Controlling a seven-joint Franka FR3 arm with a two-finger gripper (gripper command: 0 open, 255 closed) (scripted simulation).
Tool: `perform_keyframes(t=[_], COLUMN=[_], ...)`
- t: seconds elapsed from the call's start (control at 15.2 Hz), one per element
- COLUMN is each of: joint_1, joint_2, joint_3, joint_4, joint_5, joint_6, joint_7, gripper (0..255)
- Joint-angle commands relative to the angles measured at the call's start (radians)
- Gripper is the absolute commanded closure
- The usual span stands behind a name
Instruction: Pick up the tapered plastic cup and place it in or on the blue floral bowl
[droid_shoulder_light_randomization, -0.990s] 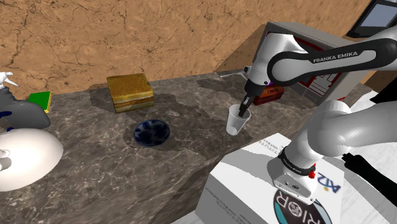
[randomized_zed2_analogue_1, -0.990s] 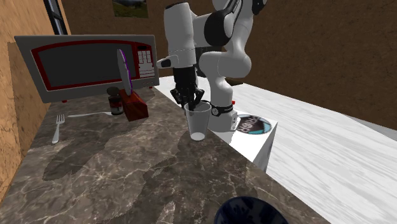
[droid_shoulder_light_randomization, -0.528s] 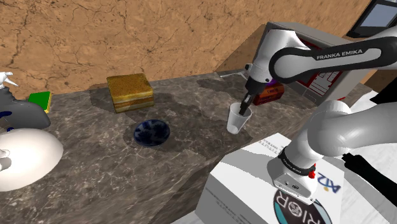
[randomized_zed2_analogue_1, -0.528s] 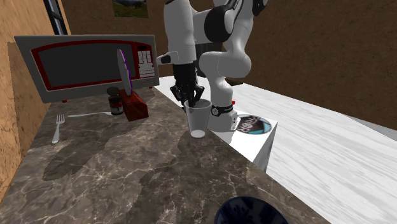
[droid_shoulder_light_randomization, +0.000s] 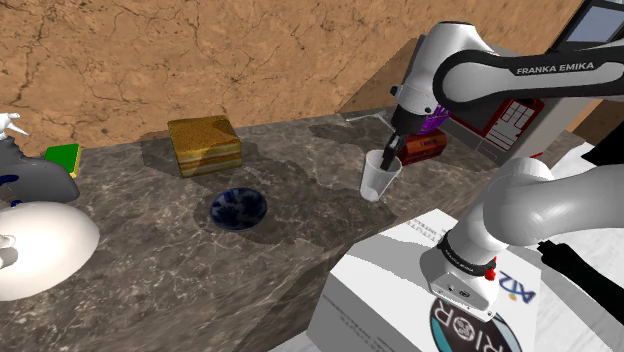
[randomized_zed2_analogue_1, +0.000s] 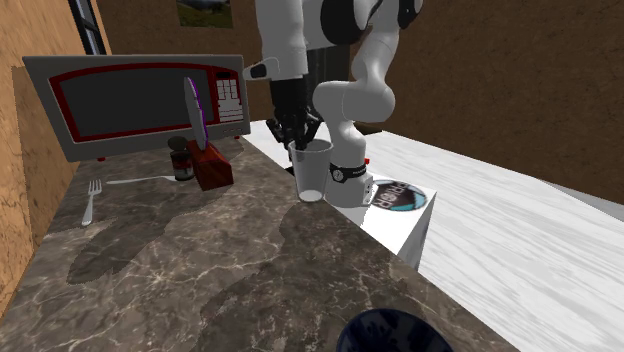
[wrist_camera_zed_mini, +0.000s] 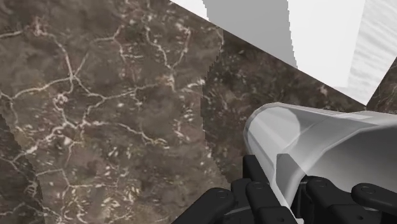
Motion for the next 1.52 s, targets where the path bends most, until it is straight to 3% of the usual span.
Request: perform_keyframes(t=[0.0, 0.66, 1.06, 1.45], joint_1=[0.001, 0.0, 0.066, 0.101], joint_2=[-0.009, -0.03, 0.161, 0.361], joint_3=[0.002, 0.003, 0.11, 0.204], joint_4=[0.026, 0.138, 0.264, 0.427], joint_5=[0.0, -0.004, 0.076, 0.113], joint_6=[-0.035, -0.167, -0.087, -0.036], joint_7=[0.005, 0.019, 0.13, 0.234], gripper=[255, 255, 255, 255])
